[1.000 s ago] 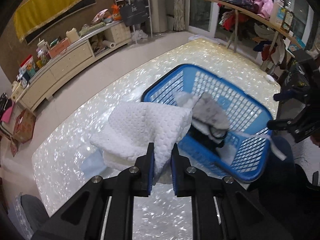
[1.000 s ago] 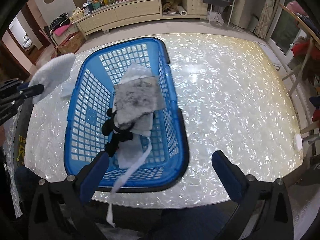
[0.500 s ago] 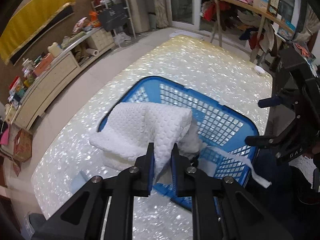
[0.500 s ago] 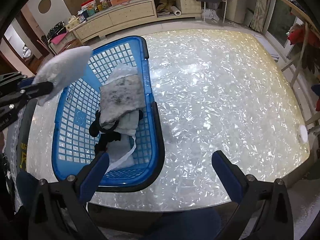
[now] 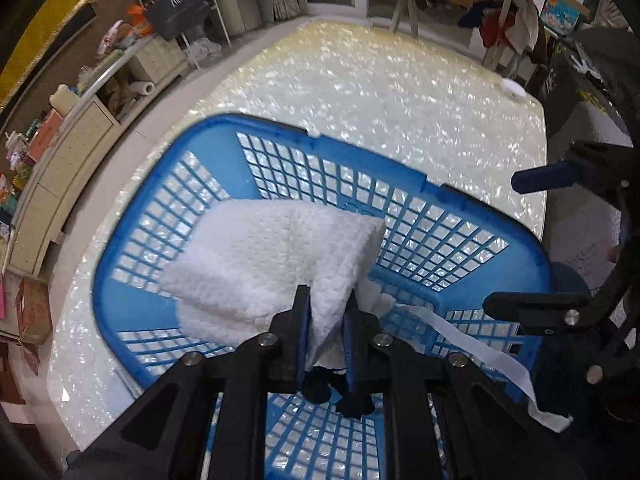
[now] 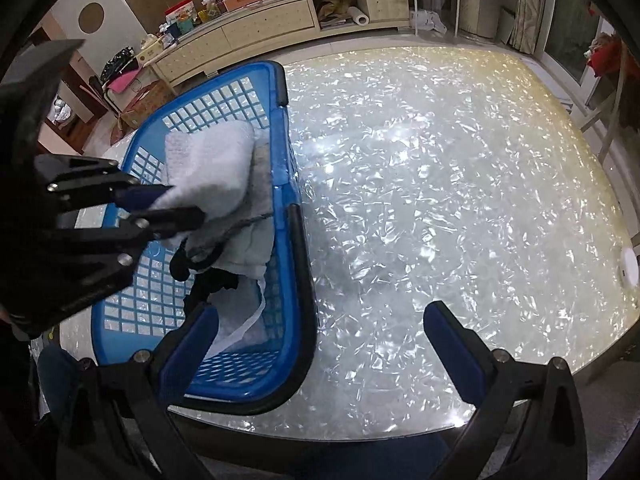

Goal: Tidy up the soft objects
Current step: 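Carry the white waffle towel over the basket and release it with the left gripper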

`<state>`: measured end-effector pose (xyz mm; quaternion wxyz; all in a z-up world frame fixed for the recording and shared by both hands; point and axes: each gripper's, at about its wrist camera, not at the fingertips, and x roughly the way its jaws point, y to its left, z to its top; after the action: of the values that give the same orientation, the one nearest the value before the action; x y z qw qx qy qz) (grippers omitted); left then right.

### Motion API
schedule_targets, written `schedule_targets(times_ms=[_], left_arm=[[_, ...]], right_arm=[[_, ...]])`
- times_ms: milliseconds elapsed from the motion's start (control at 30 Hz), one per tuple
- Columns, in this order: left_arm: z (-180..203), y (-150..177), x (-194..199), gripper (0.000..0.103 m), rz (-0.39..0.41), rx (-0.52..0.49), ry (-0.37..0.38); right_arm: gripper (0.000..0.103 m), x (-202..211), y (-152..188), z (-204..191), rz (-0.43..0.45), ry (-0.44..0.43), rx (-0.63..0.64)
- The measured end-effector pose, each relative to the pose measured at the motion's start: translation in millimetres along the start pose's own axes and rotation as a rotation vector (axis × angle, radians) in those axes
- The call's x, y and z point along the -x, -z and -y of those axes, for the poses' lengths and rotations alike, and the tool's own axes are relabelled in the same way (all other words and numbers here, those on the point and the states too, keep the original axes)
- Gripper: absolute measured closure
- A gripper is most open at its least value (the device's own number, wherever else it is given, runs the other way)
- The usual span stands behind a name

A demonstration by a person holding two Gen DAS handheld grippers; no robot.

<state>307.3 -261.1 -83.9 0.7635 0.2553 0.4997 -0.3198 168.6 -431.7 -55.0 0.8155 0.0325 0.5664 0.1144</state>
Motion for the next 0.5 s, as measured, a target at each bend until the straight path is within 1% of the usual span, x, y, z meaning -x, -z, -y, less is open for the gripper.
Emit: schedule_targets(times_ms=[133,333,433,467,500], left_arm=[[3,-1,-16,0.089,-0.029,-0.002,0.018],[6,-3,-23,0.087,-0.045,-0.011,0.029],[6,-5,-21,0.081,-0.042,-0.004,0.024],[6,-5,-20,0.077,-0.041,-0.001,0.024],[7,-5,-19,0.069,-0.039,-0.001,0.022]], right_arm=[[0.0,-6,0,6,-0.014,-0.011,-0.008],[0.0,-9,1,9,-0.02,-0.022,-0.017],[0.0,-3,2,9,-0.011,-0.025,-0.018],[0.0,-3,2,10,-0.009,-0.024,-0.019],[0.0,0,2,10,-0.005,-0.022,-0.019]])
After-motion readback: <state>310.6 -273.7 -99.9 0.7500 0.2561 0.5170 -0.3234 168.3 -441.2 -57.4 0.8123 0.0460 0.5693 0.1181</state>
